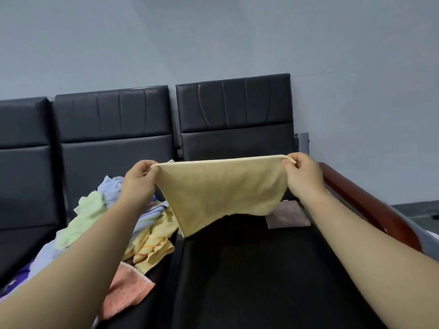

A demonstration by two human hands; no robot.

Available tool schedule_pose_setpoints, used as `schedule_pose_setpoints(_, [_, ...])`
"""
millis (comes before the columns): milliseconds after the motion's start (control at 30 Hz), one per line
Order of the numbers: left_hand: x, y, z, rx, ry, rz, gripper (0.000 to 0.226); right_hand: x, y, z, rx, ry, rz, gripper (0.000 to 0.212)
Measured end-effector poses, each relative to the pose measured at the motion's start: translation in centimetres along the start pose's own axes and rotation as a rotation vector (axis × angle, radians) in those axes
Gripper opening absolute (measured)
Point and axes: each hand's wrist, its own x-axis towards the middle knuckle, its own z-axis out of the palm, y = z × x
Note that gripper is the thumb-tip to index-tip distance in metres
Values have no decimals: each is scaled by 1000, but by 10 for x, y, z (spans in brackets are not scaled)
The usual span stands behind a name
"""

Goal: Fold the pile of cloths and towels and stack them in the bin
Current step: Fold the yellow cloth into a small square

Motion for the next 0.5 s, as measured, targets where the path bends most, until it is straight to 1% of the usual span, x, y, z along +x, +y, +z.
schedule_pose_setpoints(67, [-12,-25,-1,-81,-102,-101,14,-17,22,-5,14,-61,44,9])
schedule_pose_setpoints(167, [-31,-67,1,-172,-230,-300,18,-40,57,-6,62,-192,182,10])
schedule_pose_setpoints(233, [-50,-89,8,-163,-304,-410,18,-53,81,-6,67,-296,280,16])
schedule_pose_setpoints(300, [-68,-111,11,-122,-364,-522,19,-64,106,-3,100,-359,400,23])
schedule_pose_setpoints(367, [-84,-129,10,-84,-424,-629,15,-74,126,0,145,-436,530,23])
schedule_pose_setpoints(433, [-95,-139,6,-106,-453,-732,15,-79,136,1,122,-551,664,22])
schedule_pose_setpoints(500, [-105,-142,4,-121,-511,-813,19,-83,144,-3,38,-654,792,23])
